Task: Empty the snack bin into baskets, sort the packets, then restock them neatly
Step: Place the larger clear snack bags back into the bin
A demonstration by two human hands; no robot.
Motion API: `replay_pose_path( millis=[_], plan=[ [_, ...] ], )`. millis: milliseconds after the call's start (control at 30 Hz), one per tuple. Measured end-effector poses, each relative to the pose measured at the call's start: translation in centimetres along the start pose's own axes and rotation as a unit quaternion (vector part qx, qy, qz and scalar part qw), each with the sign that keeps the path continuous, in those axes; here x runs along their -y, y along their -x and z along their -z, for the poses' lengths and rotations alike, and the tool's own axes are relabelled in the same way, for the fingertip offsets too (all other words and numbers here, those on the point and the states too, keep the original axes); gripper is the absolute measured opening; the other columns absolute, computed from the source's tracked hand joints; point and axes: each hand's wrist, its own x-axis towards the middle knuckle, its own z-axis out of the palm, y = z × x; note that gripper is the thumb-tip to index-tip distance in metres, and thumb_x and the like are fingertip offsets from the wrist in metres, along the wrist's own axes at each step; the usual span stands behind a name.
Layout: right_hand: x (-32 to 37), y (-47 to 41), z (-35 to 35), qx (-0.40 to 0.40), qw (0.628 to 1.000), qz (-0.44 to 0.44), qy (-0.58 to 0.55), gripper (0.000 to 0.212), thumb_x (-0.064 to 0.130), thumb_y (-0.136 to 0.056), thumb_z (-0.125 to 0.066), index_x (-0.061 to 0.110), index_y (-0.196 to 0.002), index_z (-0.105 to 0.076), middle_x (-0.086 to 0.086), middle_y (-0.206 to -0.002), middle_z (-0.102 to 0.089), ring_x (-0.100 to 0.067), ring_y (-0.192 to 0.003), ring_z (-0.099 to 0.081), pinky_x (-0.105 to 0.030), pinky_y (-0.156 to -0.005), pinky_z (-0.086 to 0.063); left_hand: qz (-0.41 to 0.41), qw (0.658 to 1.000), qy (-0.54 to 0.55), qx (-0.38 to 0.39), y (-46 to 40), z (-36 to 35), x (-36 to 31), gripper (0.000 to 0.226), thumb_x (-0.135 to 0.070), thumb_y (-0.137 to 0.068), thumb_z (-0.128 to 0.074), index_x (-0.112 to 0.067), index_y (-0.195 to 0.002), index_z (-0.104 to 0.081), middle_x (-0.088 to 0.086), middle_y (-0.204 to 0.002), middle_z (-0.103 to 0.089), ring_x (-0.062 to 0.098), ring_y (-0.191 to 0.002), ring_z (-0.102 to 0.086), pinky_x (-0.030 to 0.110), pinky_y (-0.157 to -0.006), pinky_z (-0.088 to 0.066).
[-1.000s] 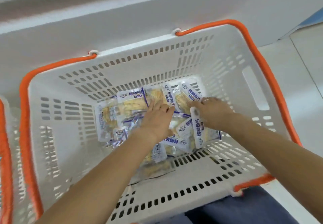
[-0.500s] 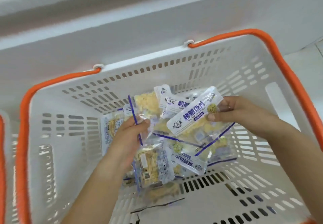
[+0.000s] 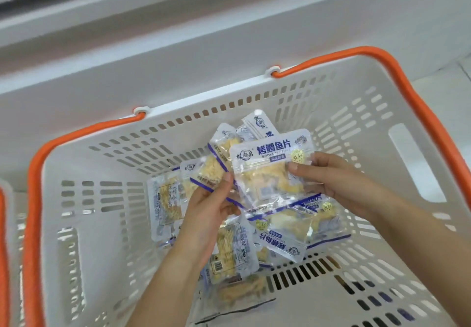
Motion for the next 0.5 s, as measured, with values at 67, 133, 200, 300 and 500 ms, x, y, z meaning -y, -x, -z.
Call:
replay_pose_path(
  millis=[67,133,200,300,500],
  plan=[
    [-0.3,-0.3,-0.2,-0.018,1.000,-0.006,0.009,0.070,0.053,-0.060,-0.084,0.008,-0.106,-0.054,-0.001,-0.109,-0.062,-0.015,-0.110,-0.063,-0.040,-0.100,-0.045,-0.026,0.999,-0.008,-0.019,0.2,-0.5,0.3,0.022,-0.027,-0.083,-0.064,-0.006,-0.079,-0.069,0.003,-0.065,-0.065,0.018,-0.065,-0.062,0.026,-0.064,-0.052],
    [-0.3,-0.4,-0.4,-0.013,1.000,-0.014,-0.023,0.088,0.054,-0.057,-0.086,0.005,-0.121,-0.052,-0.004,-0.132,-0.058,-0.022,-0.119,-0.058,-0.051,-0.110,-0.034,-0.043,0.998,-0.040,-0.009,0.6,-1.0,0.5,0.032,-0.016,-0.089,-0.061,-0.018,-0.059,-0.072,-0.003,-0.058,-0.065,0.013,-0.061,-0.065,0.024,-0.067,-0.052],
    [-0.2,-0.3,-0.5,-0.002,0.995,-0.031,-0.096,0.088,0.043,-0.060,-0.088,0.011,-0.132,-0.049,-0.006,-0.132,-0.059,-0.028,-0.117,-0.058,-0.052,-0.109,-0.035,-0.053,0.997,-0.048,0.020,1.0,-1.5,0.9,0.022,-0.012,-0.083,-0.069,-0.016,-0.062,-0.072,-0.001,-0.063,-0.069,0.014,-0.069,-0.069,0.023,-0.071,-0.055],
    [0.1,0.0,-0.4,0.018,0.988,-0.039,-0.149,0.092,0.036,-0.055,-0.092,0.002,-0.131,-0.053,-0.017,-0.131,-0.057,-0.034,-0.104,-0.049,-0.043,-0.084,-0.054,-0.016,0.998,-0.005,0.058,1.4,-1.2,0.7,0.031,-0.016,-0.057,-0.075,-0.008,-0.085,-0.064,0.004,-0.071,-0.069,0.019,-0.080,-0.068,0.035,-0.088,-0.054],
    [1.9,0.7,0.7,0.033,0.997,0.024,-0.067,0.050,0.018,-0.075,-0.072,0.006,-0.123,-0.060,-0.014,-0.116,-0.068,-0.033,-0.102,-0.066,-0.040,-0.082,-0.056,0.042,0.990,0.055,0.121,-0.2,1.8,-2.1,0.035,-0.031,-0.077,-0.071,-0.012,-0.106,-0.065,0.007,-0.102,-0.070,0.023,-0.088,-0.066,0.045,-0.088,-0.047]
  ],
)
